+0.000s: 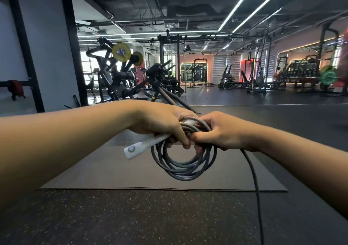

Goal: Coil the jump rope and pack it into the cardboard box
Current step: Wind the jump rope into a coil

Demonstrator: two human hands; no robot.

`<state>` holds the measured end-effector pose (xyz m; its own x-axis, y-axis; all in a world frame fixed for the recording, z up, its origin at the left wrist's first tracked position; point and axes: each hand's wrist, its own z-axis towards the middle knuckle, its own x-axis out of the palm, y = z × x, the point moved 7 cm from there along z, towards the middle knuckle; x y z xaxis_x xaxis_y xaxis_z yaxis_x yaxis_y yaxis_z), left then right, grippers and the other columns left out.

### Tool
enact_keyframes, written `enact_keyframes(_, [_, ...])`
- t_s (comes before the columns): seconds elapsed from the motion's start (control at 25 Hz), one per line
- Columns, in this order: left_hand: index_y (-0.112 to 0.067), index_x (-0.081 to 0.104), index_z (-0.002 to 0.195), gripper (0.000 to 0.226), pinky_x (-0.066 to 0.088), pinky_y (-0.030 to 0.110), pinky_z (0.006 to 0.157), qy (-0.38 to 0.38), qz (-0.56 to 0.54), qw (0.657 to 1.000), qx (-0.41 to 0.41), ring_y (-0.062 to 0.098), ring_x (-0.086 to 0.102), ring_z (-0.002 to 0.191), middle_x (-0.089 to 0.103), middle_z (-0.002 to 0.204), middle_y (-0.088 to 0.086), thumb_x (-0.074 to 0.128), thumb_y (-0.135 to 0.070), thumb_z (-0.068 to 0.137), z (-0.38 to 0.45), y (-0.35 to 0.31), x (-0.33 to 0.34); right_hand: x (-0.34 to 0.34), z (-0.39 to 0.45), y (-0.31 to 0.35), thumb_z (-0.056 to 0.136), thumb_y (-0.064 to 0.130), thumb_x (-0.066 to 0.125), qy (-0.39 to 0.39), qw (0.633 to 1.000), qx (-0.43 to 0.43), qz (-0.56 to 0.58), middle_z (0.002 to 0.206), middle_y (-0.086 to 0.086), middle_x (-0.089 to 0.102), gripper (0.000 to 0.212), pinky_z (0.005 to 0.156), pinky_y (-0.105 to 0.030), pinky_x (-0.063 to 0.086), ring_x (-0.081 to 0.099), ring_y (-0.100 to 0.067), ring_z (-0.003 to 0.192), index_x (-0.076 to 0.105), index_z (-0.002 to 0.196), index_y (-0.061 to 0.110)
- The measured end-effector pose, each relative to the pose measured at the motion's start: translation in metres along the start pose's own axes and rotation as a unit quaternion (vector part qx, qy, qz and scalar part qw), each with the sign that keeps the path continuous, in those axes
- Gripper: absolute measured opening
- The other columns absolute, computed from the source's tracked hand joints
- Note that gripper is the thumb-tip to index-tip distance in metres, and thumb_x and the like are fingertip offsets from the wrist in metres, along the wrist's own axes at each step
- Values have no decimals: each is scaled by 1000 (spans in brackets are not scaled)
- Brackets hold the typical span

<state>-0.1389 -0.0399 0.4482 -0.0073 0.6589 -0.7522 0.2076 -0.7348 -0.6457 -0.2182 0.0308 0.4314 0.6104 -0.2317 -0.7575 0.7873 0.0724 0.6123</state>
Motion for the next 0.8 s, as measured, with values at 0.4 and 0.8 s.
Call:
enact_keyframes(0.4, [-16,50,68,67,38,22,59,-54,346,935,-60,9,43,51,49,58,-7,28,-76,89,-20,18,-15,-29,-15,-13,89,54,67,22,994,42,-94,54,7,54,39,46,-21,32,39,-12,49,75,82,16])
enact_keyframes(0.8, [-15,50,66,62,33,25,45,-343,-475,807,73,12,30,44,31,55,-3,56,-74,80,-30,48,-38,-43,-23,-12,91,59,57,-84,981,12,174,67,-5,41,55,58,-40,51,42,-20,54,64,100,6])
